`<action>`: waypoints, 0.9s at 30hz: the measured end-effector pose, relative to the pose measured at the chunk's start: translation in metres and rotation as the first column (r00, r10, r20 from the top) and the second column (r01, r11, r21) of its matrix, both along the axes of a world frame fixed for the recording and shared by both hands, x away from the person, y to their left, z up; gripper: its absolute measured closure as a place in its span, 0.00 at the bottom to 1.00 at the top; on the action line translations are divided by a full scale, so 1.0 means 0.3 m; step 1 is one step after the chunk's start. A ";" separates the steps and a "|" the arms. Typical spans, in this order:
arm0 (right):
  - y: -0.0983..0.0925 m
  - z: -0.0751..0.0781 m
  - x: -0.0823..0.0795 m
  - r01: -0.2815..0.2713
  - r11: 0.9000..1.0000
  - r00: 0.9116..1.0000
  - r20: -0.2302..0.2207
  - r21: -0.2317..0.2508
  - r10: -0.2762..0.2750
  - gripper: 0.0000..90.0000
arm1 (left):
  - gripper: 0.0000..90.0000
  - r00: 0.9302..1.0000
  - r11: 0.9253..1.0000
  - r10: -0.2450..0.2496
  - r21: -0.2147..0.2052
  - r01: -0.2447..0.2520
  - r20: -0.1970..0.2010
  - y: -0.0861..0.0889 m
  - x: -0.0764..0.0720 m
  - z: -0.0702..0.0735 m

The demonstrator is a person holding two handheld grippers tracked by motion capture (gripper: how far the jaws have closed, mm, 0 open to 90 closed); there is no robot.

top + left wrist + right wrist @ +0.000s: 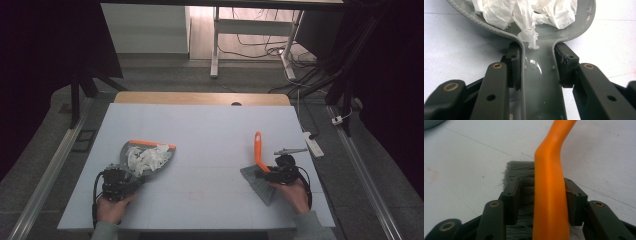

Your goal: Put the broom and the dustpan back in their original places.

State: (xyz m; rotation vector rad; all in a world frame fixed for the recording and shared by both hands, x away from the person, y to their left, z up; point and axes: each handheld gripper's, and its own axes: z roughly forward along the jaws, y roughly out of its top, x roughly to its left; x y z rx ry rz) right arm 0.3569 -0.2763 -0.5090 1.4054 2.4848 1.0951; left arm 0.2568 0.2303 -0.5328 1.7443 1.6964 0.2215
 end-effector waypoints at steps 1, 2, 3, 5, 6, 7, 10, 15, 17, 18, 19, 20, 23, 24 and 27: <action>0.000 -0.002 0.002 0.004 1.000 1.000 -0.001 -0.010 -0.004 0.57 | 0.67 1.000 1.000 0.000 0.000 0.000 0.000 0.000 0.000 -0.001; -0.002 -0.003 0.004 0.007 1.000 1.000 -0.004 -0.022 -0.007 0.56 | 0.67 1.000 1.000 0.000 0.000 0.000 -0.001 -0.001 0.000 -0.001; -0.002 -0.005 0.005 0.012 1.000 1.000 -0.007 -0.020 -0.013 0.56 | 0.67 1.000 1.000 0.000 0.000 0.000 -0.002 -0.002 0.001 -0.001; -0.002 -0.006 0.008 0.012 0.999 1.000 -0.004 -0.033 -0.012 0.55 | 0.67 1.000 1.000 -0.001 -0.001 0.001 -0.004 -0.003 0.002 -0.002; -0.001 -0.006 0.008 0.013 0.999 1.000 -0.002 -0.036 -0.013 0.54 | 0.67 1.000 1.000 -0.002 -0.001 0.002 -0.005 -0.003 0.002 -0.003; 0.000 -0.006 0.008 0.015 0.999 1.000 0.001 -0.040 -0.015 0.53 | 0.67 1.000 1.000 -0.003 -0.003 0.003 -0.005 -0.003 0.002 -0.003; -0.003 -0.006 0.012 0.018 0.999 1.000 -0.007 -0.035 -0.018 0.53 | 0.65 1.000 1.000 -0.006 -0.003 0.006 -0.005 -0.003 0.003 -0.003; 0.008 0.002 0.007 0.041 0.996 0.999 0.011 -0.081 -0.041 0.50 | 0.56 1.000 1.000 -0.003 0.003 0.003 -0.005 -0.004 0.003 -0.002; 0.007 0.013 0.003 0.060 0.993 0.998 0.035 -0.098 -0.057 0.50 | 0.49 1.000 1.000 -0.001 0.005 0.001 -0.005 -0.003 0.002 -0.002; 0.006 0.017 0.002 0.064 0.992 0.997 0.039 -0.106 -0.060 0.50 | 0.46 1.000 1.000 0.002 0.007 -0.002 -0.005 -0.003 0.002 -0.001; 0.004 0.018 0.001 0.067 0.992 0.997 0.045 -0.110 -0.062 0.50 | 0.43 1.000 1.000 0.003 0.007 -0.003 -0.004 -0.002 0.001 -0.001; 0.001 0.017 0.002 0.069 0.992 0.997 0.042 -0.105 -0.065 0.50 | 0.42 1.000 1.000 0.000 0.004 0.000 -0.004 -0.002 0.001 -0.001; -0.004 0.017 0.000 0.074 0.992 0.996 0.048 -0.103 -0.069 0.50 | 0.35 1.000 1.000 -0.004 0.016 0.004 -0.003 -0.002 -0.004 0.004; -0.005 0.019 -0.001 0.073 0.993 0.996 0.055 -0.096 -0.068 0.50 | 0.33 1.000 1.000 -0.003 0.024 0.003 0.002 -0.001 -0.007 0.007; -0.010 0.028 -0.009 0.065 0.995 0.995 0.086 -0.079 -0.058 0.50 | 0.28 1.000 1.000 0.003 0.023 -0.003 0.014 0.005 -0.020 0.018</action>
